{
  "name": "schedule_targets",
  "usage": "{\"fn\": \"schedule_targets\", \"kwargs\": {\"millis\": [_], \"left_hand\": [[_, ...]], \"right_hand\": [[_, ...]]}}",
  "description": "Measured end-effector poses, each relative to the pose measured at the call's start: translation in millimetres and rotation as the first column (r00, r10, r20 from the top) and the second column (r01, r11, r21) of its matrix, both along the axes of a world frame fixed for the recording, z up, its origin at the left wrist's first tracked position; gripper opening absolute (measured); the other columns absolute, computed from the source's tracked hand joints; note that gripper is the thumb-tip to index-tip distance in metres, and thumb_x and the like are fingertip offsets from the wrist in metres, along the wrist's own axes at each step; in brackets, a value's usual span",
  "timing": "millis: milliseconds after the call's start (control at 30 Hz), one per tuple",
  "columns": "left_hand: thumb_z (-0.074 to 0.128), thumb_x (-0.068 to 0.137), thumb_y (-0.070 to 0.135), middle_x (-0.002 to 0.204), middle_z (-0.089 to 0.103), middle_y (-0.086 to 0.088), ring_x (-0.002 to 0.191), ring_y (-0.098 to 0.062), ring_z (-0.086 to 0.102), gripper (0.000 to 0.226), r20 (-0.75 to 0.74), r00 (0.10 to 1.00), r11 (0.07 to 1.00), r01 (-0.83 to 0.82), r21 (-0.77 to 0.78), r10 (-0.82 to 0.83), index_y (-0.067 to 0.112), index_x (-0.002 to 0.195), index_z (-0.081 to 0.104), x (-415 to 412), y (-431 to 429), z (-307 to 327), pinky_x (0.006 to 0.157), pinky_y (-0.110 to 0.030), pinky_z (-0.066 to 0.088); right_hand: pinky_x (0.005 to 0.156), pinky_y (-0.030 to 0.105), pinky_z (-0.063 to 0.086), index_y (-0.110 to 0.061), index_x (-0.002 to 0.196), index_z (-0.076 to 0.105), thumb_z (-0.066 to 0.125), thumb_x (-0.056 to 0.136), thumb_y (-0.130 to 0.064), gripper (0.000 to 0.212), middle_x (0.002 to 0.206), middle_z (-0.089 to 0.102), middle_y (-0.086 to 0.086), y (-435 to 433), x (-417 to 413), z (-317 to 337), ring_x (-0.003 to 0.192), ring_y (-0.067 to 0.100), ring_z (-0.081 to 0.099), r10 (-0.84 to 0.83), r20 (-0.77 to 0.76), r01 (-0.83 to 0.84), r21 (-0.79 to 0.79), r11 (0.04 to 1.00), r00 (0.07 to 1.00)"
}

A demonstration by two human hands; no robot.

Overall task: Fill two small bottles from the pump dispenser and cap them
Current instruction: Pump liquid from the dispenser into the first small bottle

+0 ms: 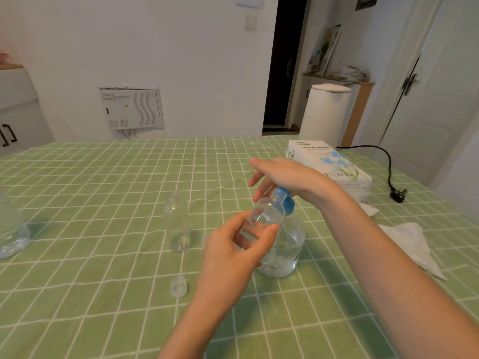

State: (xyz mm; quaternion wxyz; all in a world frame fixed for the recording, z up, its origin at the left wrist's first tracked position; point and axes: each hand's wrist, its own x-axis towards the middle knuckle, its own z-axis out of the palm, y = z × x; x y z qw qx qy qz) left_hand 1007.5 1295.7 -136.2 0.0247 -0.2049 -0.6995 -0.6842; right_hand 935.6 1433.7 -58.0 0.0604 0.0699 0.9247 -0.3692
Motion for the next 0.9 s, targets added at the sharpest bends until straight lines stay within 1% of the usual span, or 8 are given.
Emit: {"fn": "schedule_targets", "kwargs": {"millis": [100, 200, 333, 500, 567, 667, 767, 900], "left_hand": [[0.069, 0.075, 0.034, 0.075, 0.069, 0.003, 0.072, -0.032, 0.062, 0.015, -0.002, 1.000, 1.000, 0.005, 0.006, -0.005, 0.041, 0.088, 0.068, 0.4, 0.4, 0.3, 0.060, -0.034, 0.055], [0.068, 0.074, 0.037, 0.075, 0.069, 0.004, 0.071, -0.029, 0.063, 0.015, -0.010, 1.000, 1.000, 0.007, 0.003, -0.007, 0.048, 0.084, 0.067, 1.1, -0.1, 0.5, 0.060, -0.034, 0.054], [0.069, 0.074, 0.036, 0.067, 0.067, 0.004, 0.066, -0.029, 0.062, 0.010, -0.005, 1.000, 1.000, -0.008, 0.001, 0.008, 0.038, 0.084, 0.069, 0.7, -0.2, -2.8, 0.052, -0.025, 0.052], [0.070, 0.075, 0.035, 0.070, 0.066, -0.001, 0.068, -0.036, 0.059, 0.010, -0.014, 1.000, 1.000, -0.022, -0.012, 0.022, 0.035, 0.084, 0.069, 1.5, -1.1, -5.0, 0.061, -0.044, 0.052], [0.069, 0.075, 0.036, 0.072, 0.067, -0.001, 0.069, -0.036, 0.059, 0.011, -0.014, 1.000, 1.000, -0.021, -0.015, 0.021, 0.037, 0.085, 0.069, 1.5, -1.0, -4.4, 0.061, -0.045, 0.053], [0.070, 0.076, 0.035, 0.073, 0.068, 0.000, 0.070, -0.032, 0.061, 0.017, -0.007, 1.000, 1.000, -0.013, -0.001, 0.013, 0.048, 0.085, 0.067, 0.8, 0.4, -2.3, 0.061, -0.039, 0.053], [0.069, 0.074, 0.037, 0.073, 0.069, 0.005, 0.073, -0.030, 0.063, 0.016, 0.003, 1.000, 1.000, -0.011, 0.005, 0.011, 0.046, 0.086, 0.067, -0.1, 1.4, -1.7, 0.065, -0.038, 0.055], [0.069, 0.074, 0.036, 0.074, 0.068, 0.002, 0.073, -0.033, 0.061, 0.016, 0.014, 1.000, 1.000, -0.008, 0.020, 0.008, 0.049, 0.083, 0.067, 0.0, 1.2, -2.1, 0.060, -0.033, 0.055]], "right_hand": [[0.088, 0.041, 0.043, -0.017, 0.095, 0.068, 0.029, 0.099, -0.050, 0.051, 0.087, 0.071, 0.002, -0.9, 0.1, -0.9, 0.095, 0.024, 0.061, 0.004, -0.002, -0.004, 0.021, 1.000, 1.000], [0.095, 0.044, 0.044, -0.019, 0.088, 0.067, 0.032, 0.099, -0.048, 0.047, 0.091, 0.071, 0.005, -1.2, 1.0, -1.3, 0.102, 0.026, 0.062, 0.013, -0.011, -0.013, 0.016, 1.000, 1.000], [0.096, 0.040, 0.045, -0.014, 0.096, 0.070, 0.035, 0.099, -0.044, 0.046, 0.092, 0.073, 0.007, 0.1, 0.7, -5.9, 0.104, 0.029, 0.064, 0.035, -0.014, -0.035, 0.028, 0.999, 0.999], [0.099, 0.039, 0.043, -0.012, 0.101, 0.071, 0.035, 0.099, -0.043, 0.047, 0.101, 0.071, 0.009, -0.1, -0.7, -12.2, 0.104, 0.029, 0.062, 0.051, -0.008, -0.051, 0.053, 0.997, 0.999], [0.100, 0.040, 0.041, -0.014, 0.100, 0.070, 0.034, 0.099, -0.044, 0.047, 0.110, 0.067, 0.010, 0.0, -1.6, -11.2, 0.106, 0.028, 0.060, 0.051, -0.011, -0.050, 0.076, 0.996, 0.999], [0.088, 0.036, 0.043, -0.016, 0.101, 0.068, 0.034, 0.098, -0.048, 0.047, 0.112, 0.066, 0.009, 1.7, -2.0, -5.2, 0.106, 0.026, 0.059, 0.048, -0.020, -0.046, 0.101, 0.994, 0.999], [0.075, 0.033, 0.039, -0.015, 0.104, 0.066, 0.034, 0.098, -0.049, 0.047, 0.108, 0.067, 0.009, 1.9, -2.8, 0.1, 0.103, 0.025, 0.059, 0.044, -0.035, -0.040, 0.117, 0.992, 0.998], [0.091, 0.041, 0.047, -0.017, 0.096, 0.068, 0.034, 0.098, -0.048, 0.046, 0.106, 0.068, 0.010, 0.8, -2.3, -2.3, 0.104, 0.029, 0.061, 0.034, -0.015, -0.033, 0.089, 0.996, 0.999]]}}
